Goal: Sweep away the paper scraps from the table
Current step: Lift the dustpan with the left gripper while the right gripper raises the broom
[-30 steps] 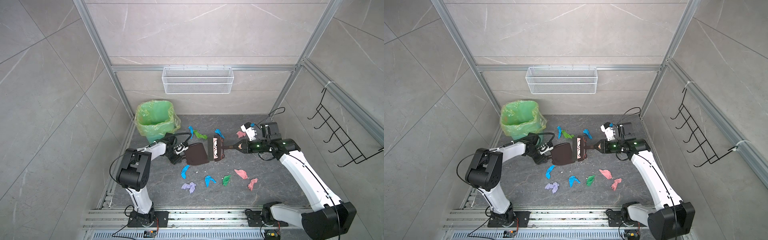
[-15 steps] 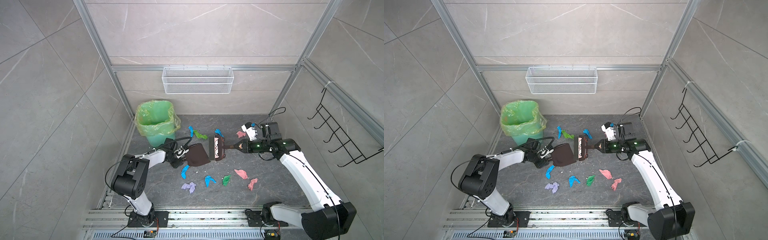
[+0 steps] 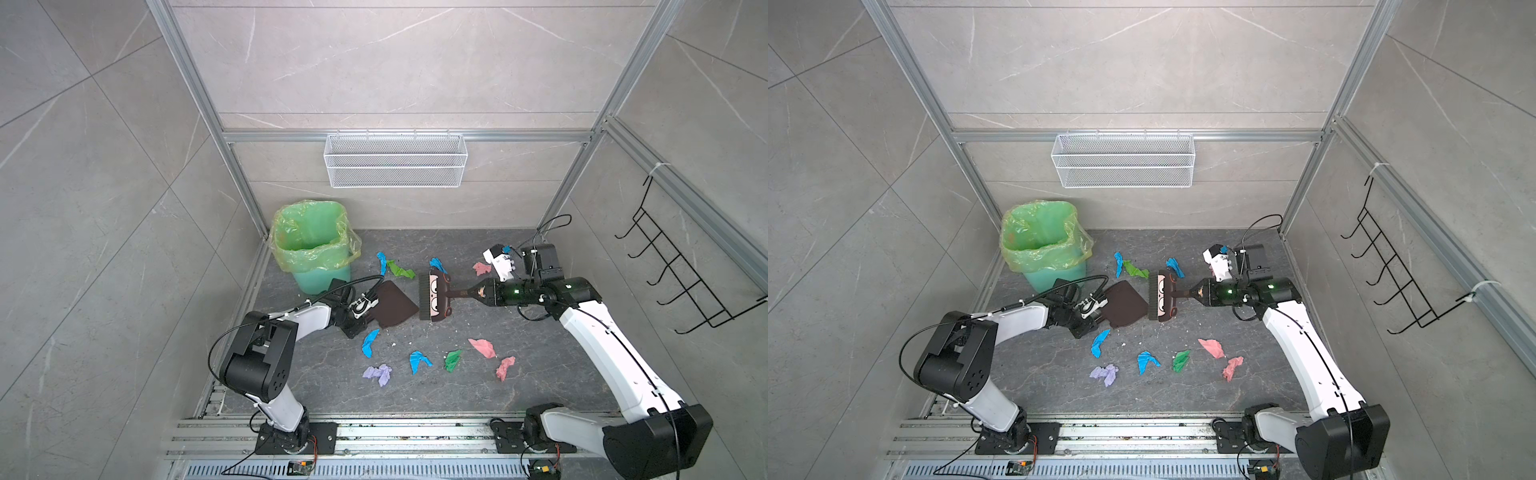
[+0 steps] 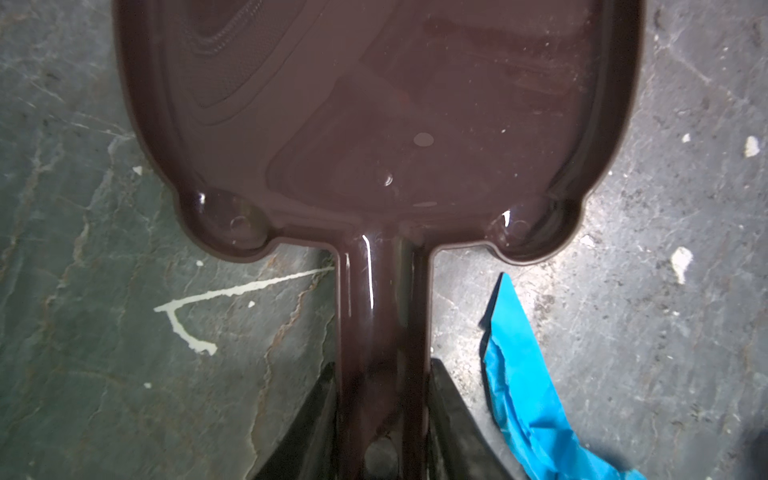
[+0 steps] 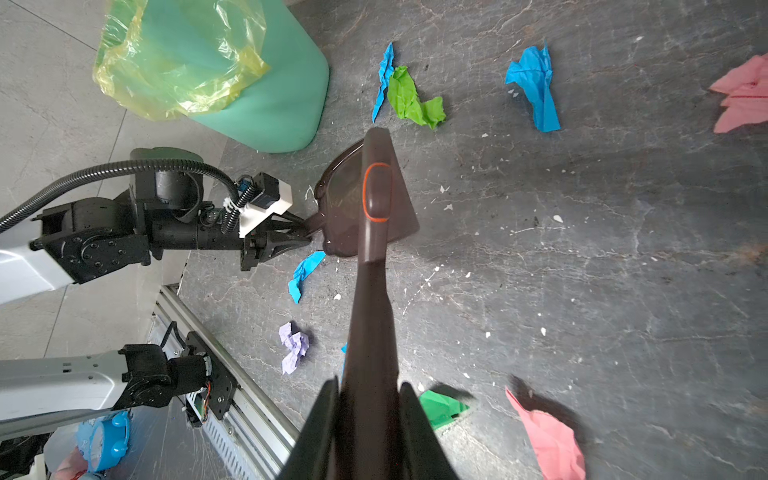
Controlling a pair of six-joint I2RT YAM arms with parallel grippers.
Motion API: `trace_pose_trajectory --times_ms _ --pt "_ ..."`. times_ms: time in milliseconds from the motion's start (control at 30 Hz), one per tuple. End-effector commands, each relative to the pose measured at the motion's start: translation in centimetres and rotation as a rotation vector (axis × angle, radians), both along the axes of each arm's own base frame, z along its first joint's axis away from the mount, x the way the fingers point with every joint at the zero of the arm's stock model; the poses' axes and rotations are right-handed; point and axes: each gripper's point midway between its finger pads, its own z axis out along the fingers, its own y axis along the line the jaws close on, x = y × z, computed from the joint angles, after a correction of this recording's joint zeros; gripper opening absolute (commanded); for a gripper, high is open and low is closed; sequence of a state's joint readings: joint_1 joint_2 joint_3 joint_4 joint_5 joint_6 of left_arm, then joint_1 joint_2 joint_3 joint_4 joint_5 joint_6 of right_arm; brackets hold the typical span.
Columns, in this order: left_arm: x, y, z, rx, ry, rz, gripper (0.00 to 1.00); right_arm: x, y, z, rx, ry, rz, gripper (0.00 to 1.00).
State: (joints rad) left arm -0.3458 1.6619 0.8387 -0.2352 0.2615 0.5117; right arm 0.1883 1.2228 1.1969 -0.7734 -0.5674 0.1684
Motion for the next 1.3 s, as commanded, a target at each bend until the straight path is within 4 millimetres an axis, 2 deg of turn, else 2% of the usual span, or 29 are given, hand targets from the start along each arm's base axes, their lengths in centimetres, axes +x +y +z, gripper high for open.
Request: trace_pose_trajectory --times_ms 0,200,267,400,533,867,967,1033,1267 --pt "-1.2 -0.3 -0.9 0.009 0.071 -0.005 0.30 0.4 -0.2 1.5 -0.003 -0.041 -0.016 0.00" --pt "-0.9 -0.4 -0.4 0.027 0.042 0.004 0.27 0.8 -0.8 1.6 -0.033 -0.052 -0.042 0.00" --pt "-0.7 -0.3 -0.2 0.053 0.039 0.007 0.22 1.0 -1.1 1.7 -0.050 -0.057 -0.053 0.00" --pt "-0.7 -0.3 0.6 0.109 0.033 -0.003 0.21 1.4 -2.6 1.6 -0.138 -0.057 -0.112 0.00" --pt "-0.3 -0.7 2.4 0.122 0.012 -0.016 0.19 1.5 -4.3 1.6 -0.232 -0.055 -0.158 0.00" --pt "-0.4 -1.4 7.5 0.158 -0.029 -0.064 0.05 1.6 -7.7 1.9 -0.408 -0.034 -0.269 0.00" --pt "-0.9 -1.8 8.6 0.159 -0.024 -0.081 0.00 1.3 -8.6 2.0 -0.454 -0.014 -0.297 0.00" --pt "-1.4 -2.0 9.2 0.163 -0.022 -0.097 0.00 0.8 -9.1 2.2 -0.481 -0.003 -0.310 0.00" --pt "-3.2 -2.3 9.6 0.209 0.031 -0.137 0.00 -2.2 -9.3 3.0 -0.584 0.067 -0.291 0.00"
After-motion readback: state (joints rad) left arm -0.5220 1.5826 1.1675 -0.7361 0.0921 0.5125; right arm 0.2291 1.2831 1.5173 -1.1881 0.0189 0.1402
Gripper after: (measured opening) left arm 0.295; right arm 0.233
